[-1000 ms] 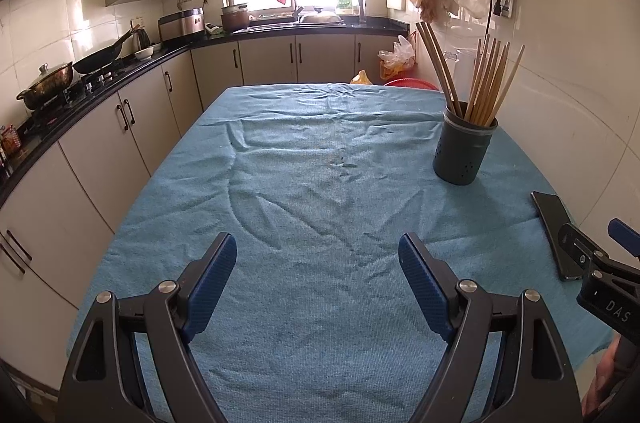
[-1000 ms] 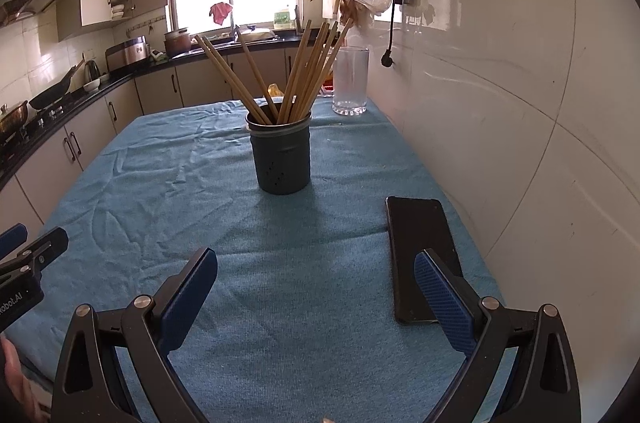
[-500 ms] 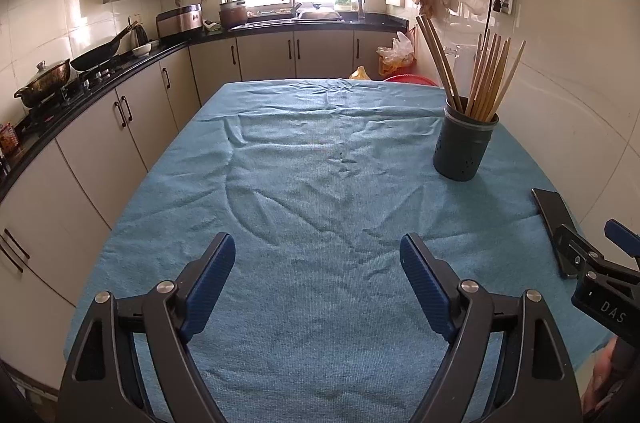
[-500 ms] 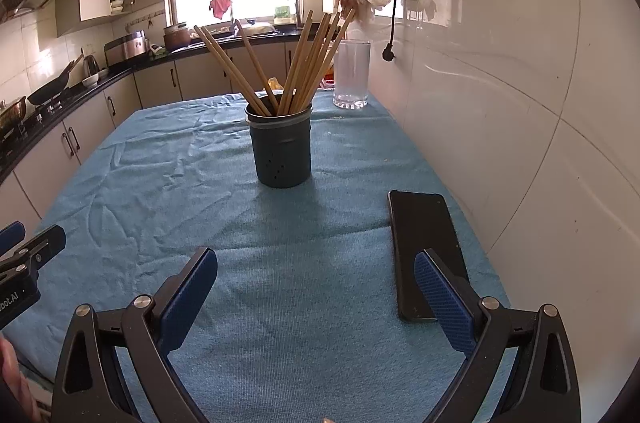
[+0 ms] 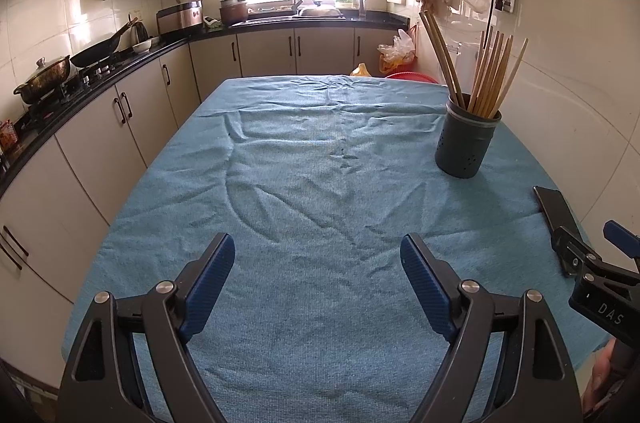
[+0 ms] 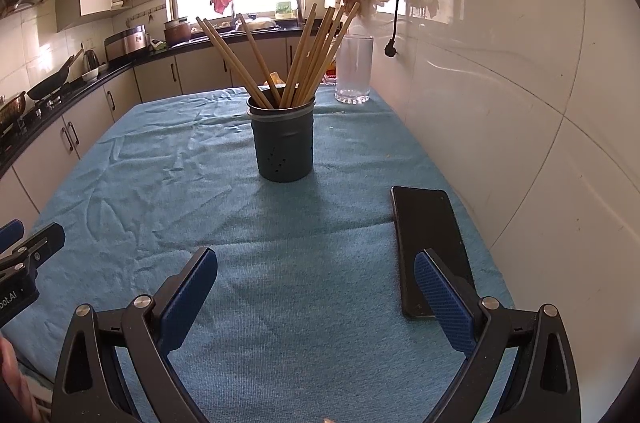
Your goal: Organize utensils
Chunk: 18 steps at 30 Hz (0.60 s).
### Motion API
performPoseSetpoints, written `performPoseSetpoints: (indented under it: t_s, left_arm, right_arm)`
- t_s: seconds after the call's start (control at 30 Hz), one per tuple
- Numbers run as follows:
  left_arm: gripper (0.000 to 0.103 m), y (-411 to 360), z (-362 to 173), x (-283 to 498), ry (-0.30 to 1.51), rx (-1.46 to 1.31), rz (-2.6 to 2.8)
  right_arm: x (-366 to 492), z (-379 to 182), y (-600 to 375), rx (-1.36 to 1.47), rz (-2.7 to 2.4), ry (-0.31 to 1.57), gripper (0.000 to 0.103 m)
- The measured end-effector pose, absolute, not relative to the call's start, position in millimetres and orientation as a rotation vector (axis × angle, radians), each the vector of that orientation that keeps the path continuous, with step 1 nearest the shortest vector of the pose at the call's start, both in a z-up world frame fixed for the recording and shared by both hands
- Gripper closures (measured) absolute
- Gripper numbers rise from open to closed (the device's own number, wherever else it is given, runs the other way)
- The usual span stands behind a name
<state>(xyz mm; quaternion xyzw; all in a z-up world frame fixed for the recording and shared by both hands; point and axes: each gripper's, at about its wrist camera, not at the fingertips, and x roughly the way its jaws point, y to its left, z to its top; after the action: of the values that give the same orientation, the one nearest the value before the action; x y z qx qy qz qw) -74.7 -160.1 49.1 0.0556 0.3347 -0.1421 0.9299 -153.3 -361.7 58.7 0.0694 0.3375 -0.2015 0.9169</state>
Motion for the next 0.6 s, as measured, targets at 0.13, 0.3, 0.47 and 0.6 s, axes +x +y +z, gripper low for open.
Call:
performPoseSetpoints:
  t_s: [0.13,0.3,0.47,0.6]
  left_arm:
    - [0.019,-159.6,48.9,-74.7,0.685,0.114,-0.291]
    - [0.019,-159.6,48.5,-74.6,0.688,0.113,-0.292]
    - [0.019,-159.8,48.2,-74.3,0.689,0.113,-0.292]
    - [0.019,-159.8,48.3,-74.2,0.688,0.113,-0.291]
  right_arm:
    - [-152.5,58.1,-361.4,0.142,-0.414,0.698,0.002]
    - [-152.3,57.1,-361.2,0.141,-0.414,0.701,0.002]
    - [-151.4,55.2,-360.4,0.138,-0.412,0.708,0.002]
    - [-150.9,55.4,-359.9,0.137,-0.412,0.708,0.002]
